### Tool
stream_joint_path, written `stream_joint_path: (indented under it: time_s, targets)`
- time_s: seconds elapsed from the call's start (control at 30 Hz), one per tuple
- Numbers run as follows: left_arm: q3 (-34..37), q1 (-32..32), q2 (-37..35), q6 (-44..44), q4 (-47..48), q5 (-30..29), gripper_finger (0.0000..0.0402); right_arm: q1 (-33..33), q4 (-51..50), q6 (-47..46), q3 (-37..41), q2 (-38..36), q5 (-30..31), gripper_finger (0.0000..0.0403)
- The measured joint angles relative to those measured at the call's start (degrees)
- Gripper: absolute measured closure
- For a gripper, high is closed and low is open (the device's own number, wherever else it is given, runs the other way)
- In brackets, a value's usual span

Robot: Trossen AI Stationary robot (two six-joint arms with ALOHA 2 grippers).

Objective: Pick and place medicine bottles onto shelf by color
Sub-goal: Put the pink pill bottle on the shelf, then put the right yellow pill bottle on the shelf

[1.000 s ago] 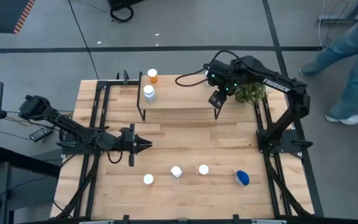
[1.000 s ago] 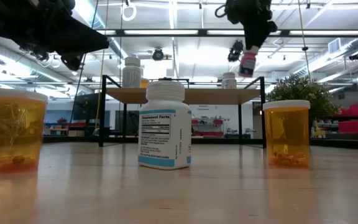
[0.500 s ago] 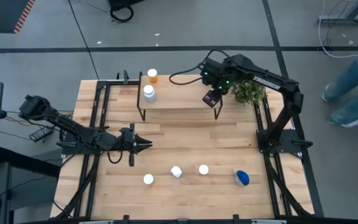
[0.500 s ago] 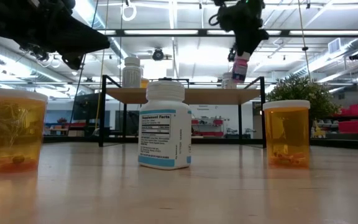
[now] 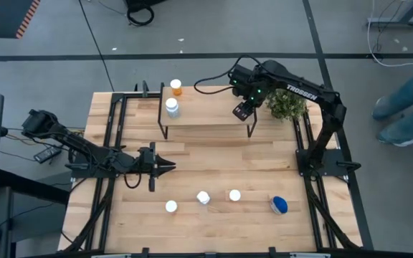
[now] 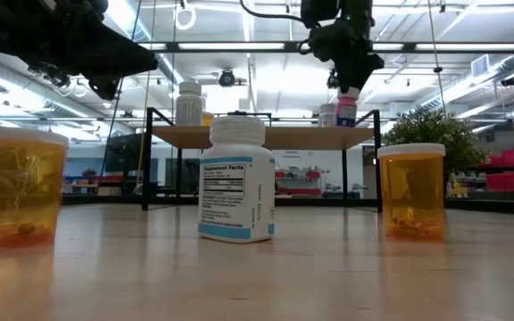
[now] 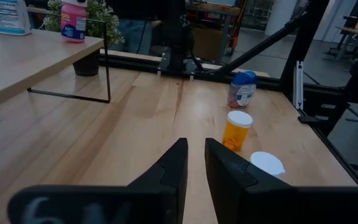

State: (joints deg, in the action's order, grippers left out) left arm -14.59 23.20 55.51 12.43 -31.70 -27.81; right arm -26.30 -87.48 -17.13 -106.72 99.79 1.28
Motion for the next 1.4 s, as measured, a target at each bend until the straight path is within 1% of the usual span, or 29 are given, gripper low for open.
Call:
stream_joint_path:
  time_s: [0.13, 0.4, 0.73, 0.83, 0.93, 1.07, 1.17, 1.27, 1.4]
  targets:
    - [0.0, 0.0, 0.0, 0.3, 0.1, 0.0, 0.0344, -0.4, 0.6, 0.2, 0.0, 0.0, 0.0, 0.0207]
    - [0.0, 0.0, 0.0, 0.3, 0.1, 0.0, 0.0338, -0.3, 2.6, 0.2, 0.1, 0.0, 0.1, 0.0180]
    - [0.0, 0.0, 0.0, 0.3, 0.2, 0.0, 0.0346, -0.2, 2.5, 0.2, 0.1, 0.0, 0.2, 0.0169]
    - [0.0, 0.0, 0.0, 0.3, 0.2, 0.0, 0.0345, 0.0, 1.4, 0.1, -1.1, -0.1, 0.6, 0.0169]
    - [0.0, 0.0, 0.0, 0.3, 0.2, 0.0, 0.0341, 0.7, -0.3, -0.7, -4.0, -0.4, 1.1, 0.0169]
    - [0.0, 0.0, 0.0, 0.3, 0.2, 0.0, 0.0338, 3.0, -2.6, -3.5, -8.9, -0.5, 2.8, 0.0169]
    - [0.0, 0.2, 0.0, 0.4, 0.2, 0.0, 0.0341, 6.2, -2.5, -6.8, -10.0, -0.7, 3.6, 0.0169]
    - [0.0, 0.5, 0.0, 0.7, 0.5, 0.0, 0.0344, 10.7, -2.6, -9.3, -9.9, -0.7, 3.9, 0.0169]
    - [0.0, 1.0, 0.0, 1.6, 1.5, 0.0, 0.0346, 17.9, -2.4, -13.7, -9.9, -0.6, 6.5, 0.0169]
